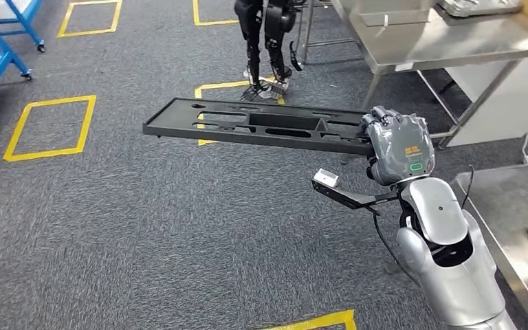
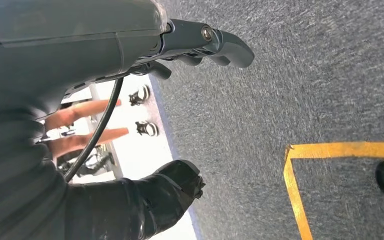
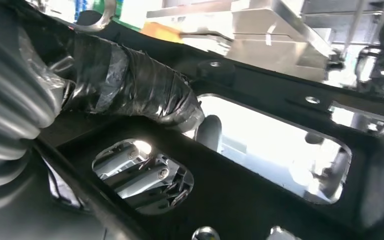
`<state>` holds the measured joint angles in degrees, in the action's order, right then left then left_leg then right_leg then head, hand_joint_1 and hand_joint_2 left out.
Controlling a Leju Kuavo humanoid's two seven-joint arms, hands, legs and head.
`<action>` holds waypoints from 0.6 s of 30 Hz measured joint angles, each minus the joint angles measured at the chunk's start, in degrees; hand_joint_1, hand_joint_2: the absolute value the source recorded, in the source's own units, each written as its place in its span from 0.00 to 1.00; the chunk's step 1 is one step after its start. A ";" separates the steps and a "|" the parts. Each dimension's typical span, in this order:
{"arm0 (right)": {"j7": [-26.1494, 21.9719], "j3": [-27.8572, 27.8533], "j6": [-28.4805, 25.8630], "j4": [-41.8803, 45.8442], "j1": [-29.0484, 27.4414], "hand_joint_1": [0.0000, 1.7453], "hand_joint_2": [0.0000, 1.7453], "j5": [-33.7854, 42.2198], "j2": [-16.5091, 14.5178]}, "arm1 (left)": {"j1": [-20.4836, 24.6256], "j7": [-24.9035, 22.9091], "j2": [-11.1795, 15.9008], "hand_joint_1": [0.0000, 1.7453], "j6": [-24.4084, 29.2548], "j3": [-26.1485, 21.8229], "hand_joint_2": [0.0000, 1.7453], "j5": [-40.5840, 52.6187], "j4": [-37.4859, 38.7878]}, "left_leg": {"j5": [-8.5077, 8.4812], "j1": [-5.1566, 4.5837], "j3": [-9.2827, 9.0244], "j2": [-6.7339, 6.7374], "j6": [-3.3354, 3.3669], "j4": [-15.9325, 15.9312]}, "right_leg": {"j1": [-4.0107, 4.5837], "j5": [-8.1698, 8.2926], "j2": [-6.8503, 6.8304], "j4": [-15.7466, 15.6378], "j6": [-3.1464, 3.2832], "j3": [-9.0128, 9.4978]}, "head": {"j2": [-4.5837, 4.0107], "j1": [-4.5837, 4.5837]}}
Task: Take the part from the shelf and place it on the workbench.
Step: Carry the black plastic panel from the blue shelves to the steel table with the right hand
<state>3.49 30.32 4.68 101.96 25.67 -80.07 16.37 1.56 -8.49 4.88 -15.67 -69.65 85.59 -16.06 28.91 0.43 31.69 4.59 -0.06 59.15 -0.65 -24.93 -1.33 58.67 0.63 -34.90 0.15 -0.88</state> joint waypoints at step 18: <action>-0.03 -0.05 0.06 -0.94 0.58 1.00 1.00 -0.14 0.40 | -0.24 0.57 0.51 0.00 -0.73 -0.41 1.00 0.00 0.36 | -2.26 0.41 1.02 -4.43 2.41 -0.74 | 0.01 -5.07 2.54 9.69 -1.96 -4.94 | 0.00 0.11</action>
<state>3.46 30.27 4.74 101.02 26.25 -80.21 16.77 1.32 -7.92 5.40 -16.40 -70.06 85.59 -15.70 26.65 0.84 32.70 0.16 2.35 58.41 -0.64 -30.00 1.21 68.37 -1.32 -39.84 0.15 -0.76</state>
